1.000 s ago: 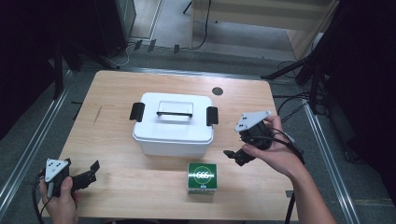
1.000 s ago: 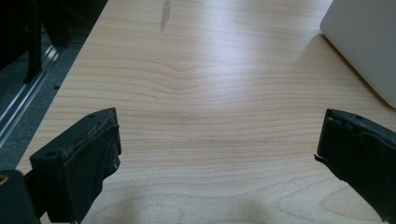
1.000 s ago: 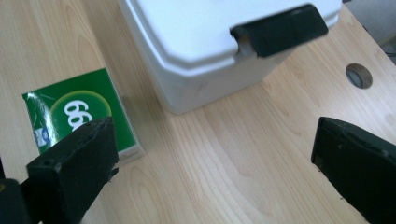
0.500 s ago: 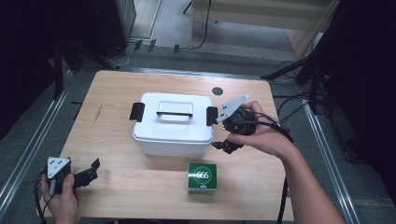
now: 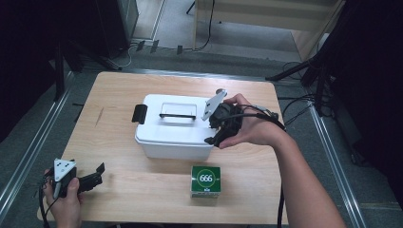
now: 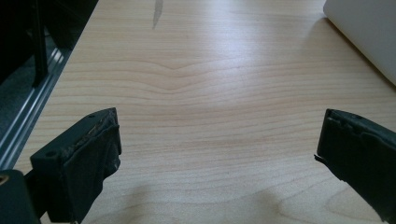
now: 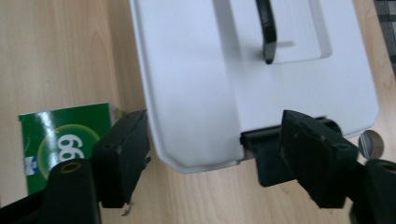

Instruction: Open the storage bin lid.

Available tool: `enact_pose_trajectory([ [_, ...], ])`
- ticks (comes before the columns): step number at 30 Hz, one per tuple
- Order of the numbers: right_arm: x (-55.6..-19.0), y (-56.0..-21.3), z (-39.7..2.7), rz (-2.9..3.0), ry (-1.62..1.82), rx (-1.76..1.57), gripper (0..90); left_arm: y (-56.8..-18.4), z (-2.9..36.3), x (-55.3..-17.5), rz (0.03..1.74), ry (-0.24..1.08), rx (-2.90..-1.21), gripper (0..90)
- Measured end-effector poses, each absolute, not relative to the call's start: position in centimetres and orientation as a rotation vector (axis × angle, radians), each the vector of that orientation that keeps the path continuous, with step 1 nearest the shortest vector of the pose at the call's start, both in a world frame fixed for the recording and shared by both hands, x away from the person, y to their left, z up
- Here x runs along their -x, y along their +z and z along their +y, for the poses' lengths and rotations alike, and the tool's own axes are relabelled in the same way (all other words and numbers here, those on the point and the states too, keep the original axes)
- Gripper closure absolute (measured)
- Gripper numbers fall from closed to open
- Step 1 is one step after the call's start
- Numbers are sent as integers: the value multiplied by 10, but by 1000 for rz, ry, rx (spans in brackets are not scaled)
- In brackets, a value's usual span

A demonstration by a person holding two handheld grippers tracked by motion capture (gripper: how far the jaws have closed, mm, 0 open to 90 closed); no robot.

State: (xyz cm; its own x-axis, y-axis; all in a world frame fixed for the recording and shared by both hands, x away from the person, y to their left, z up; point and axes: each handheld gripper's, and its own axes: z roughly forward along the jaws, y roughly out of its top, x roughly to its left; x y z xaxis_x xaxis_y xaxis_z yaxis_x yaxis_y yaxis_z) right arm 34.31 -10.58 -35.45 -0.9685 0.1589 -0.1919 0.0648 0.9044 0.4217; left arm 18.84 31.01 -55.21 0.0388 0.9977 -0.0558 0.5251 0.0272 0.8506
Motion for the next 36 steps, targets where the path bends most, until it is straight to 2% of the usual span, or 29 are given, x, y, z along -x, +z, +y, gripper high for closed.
enact_pose_trajectory([
  [9,-365,-346,-86,2823,530,-166,464,-552,311,-189,1582,808,-1591,2],
  [21,-379,-343,-51,2818,453,-68,577,-552,310,-189,1581,803,-1598,2],
  [30,-379,-347,-34,2821,474,-9,704,-552,310,-189,1579,808,-1608,2],
  [36,-380,-349,-24,2823,439,23,729,-552,310,-189,1579,809,-1609,2],
])
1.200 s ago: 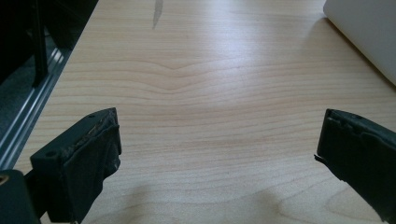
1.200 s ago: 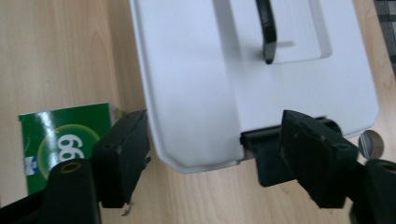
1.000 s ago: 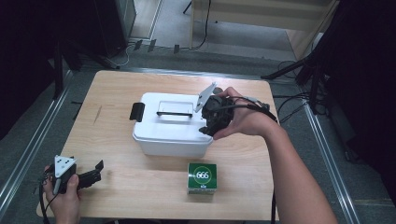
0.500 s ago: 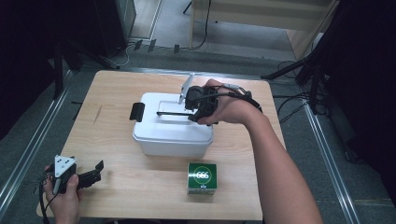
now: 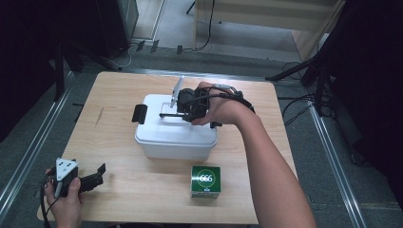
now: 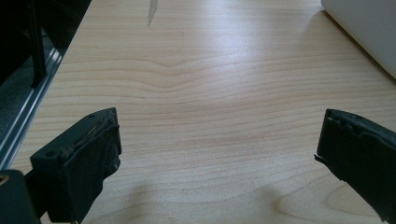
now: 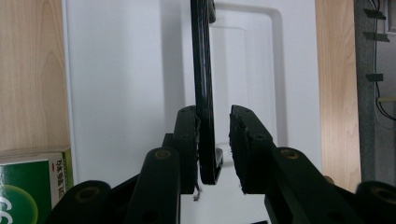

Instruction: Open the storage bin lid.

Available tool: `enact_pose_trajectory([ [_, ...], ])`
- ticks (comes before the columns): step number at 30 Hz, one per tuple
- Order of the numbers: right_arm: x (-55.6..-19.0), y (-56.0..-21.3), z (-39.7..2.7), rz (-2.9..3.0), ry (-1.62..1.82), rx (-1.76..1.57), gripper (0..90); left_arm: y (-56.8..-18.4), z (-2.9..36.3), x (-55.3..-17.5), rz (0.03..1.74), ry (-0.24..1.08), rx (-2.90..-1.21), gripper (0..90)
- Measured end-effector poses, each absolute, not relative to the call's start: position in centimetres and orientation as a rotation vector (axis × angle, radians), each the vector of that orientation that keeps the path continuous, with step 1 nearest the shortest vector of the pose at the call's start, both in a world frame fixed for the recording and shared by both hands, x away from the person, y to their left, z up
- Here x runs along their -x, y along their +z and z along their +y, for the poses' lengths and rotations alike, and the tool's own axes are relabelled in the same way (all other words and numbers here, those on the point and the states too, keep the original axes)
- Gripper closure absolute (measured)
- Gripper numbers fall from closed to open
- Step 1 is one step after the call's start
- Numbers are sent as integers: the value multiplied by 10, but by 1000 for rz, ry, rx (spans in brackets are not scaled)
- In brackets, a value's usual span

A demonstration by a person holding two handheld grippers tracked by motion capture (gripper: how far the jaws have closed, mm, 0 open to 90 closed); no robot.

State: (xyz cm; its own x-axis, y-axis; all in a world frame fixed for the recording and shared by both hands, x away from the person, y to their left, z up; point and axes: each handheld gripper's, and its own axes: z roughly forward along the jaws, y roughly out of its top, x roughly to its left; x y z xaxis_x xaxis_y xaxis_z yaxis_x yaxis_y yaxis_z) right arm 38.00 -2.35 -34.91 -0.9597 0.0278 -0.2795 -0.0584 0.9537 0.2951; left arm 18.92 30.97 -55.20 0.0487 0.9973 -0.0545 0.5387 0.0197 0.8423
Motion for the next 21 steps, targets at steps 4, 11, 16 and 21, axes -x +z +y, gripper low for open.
enact_pose_trajectory([
  [4,-380,-349,-18,2819,426,10,736,-552,310,-189,1579,808,-1609,2],
  [11,-381,-352,-9,2815,421,25,782,-552,310,-190,1581,807,-1610,2],
  [16,-383,-353,-5,2795,424,32,837,-552,310,-191,1596,808,-1617,2],
  [21,-385,-352,-7,2806,450,54,849,-552,310,-190,1593,804,-1618,2],
])
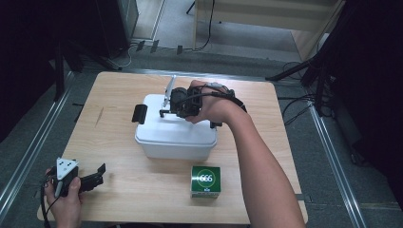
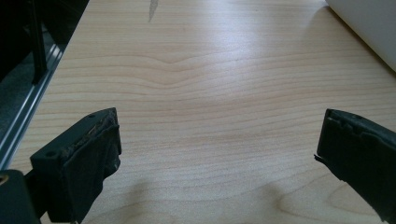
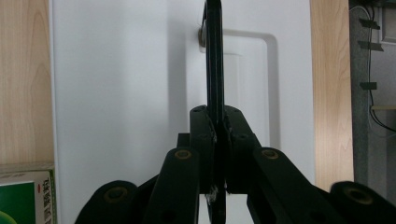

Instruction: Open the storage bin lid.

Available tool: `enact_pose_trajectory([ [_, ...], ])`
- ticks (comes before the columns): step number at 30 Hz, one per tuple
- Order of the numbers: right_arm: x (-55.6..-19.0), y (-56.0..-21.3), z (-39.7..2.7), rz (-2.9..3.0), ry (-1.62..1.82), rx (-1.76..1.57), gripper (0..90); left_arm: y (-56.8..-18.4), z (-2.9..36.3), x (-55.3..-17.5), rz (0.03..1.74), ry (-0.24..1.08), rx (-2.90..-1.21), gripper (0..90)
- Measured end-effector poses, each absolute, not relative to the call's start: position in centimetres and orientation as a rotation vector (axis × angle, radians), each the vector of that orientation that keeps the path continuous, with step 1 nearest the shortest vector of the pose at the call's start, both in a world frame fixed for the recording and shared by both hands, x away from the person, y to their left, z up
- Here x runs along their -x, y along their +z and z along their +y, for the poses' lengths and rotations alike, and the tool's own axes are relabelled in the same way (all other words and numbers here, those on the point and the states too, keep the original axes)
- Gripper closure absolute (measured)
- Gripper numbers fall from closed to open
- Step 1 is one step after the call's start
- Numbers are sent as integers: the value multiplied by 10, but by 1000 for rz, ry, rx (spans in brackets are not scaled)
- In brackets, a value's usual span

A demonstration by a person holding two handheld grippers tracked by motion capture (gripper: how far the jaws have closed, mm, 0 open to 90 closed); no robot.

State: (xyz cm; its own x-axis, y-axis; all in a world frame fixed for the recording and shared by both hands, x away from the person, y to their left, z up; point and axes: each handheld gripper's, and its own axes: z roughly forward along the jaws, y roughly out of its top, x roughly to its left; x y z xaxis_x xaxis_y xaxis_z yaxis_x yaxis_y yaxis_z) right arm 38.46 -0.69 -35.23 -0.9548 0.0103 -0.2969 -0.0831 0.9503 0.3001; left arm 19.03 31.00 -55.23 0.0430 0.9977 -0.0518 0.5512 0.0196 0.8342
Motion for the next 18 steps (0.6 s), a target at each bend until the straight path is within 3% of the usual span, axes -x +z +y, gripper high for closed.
enact_pose_trajectory([
  [18,-379,-318,-22,2744,539,50,854,-552,310,-190,1586,814,-1624,2],
])
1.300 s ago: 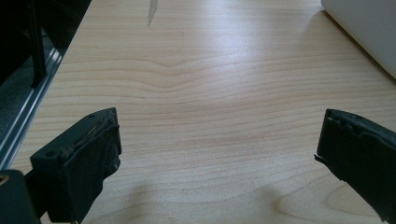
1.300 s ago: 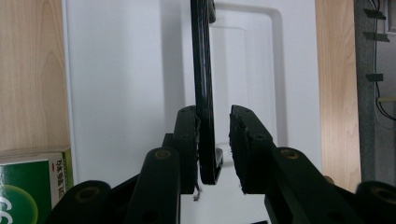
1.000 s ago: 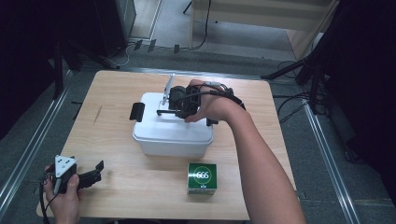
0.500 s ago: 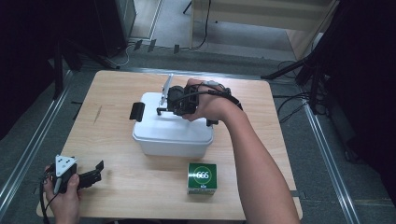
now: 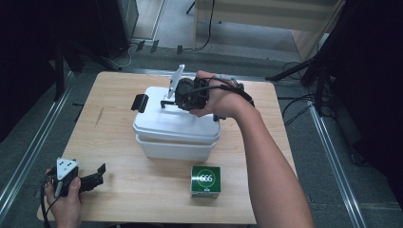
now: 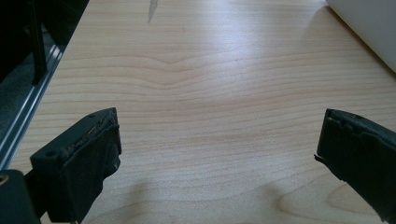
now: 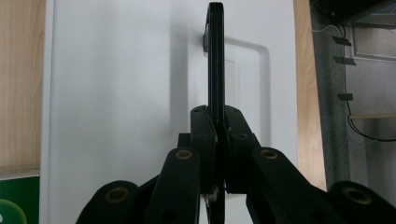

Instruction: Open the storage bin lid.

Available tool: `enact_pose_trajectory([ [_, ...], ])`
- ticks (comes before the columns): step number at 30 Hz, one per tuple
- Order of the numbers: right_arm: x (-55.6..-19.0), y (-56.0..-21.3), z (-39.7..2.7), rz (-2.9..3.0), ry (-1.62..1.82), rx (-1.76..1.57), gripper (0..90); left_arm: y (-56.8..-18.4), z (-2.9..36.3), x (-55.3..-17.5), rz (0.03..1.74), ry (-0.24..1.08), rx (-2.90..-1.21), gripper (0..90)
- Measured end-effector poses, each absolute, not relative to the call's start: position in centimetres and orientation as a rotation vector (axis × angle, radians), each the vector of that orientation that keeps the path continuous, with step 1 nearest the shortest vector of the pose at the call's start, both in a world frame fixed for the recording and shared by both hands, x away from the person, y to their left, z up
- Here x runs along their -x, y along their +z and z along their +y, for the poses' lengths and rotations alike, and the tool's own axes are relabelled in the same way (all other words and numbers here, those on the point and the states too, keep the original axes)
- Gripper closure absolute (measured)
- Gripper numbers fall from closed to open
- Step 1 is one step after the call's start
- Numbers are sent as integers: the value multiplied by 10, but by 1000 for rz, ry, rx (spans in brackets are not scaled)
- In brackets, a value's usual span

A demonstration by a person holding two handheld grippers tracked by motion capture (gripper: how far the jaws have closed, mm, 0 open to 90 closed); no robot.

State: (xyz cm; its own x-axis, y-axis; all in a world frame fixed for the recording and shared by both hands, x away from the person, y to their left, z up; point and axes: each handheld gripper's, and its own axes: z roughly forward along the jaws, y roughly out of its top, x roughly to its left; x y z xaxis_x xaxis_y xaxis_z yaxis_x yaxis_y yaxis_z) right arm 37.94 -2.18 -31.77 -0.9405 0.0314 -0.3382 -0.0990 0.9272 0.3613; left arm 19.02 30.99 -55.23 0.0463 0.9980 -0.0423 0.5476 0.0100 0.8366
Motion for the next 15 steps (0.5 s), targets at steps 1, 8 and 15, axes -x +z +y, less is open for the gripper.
enact_pose_trajectory([
  [1,-379,-316,-24,2738,543,35,853,-552,310,-190,1586,816,-1624,2],
  [8,-380,-307,-44,2722,556,18,854,-552,309,-190,1589,819,-1627,2],
  [15,-378,-301,-66,2700,546,-7,853,-552,309,-190,1588,818,-1629,2],
])
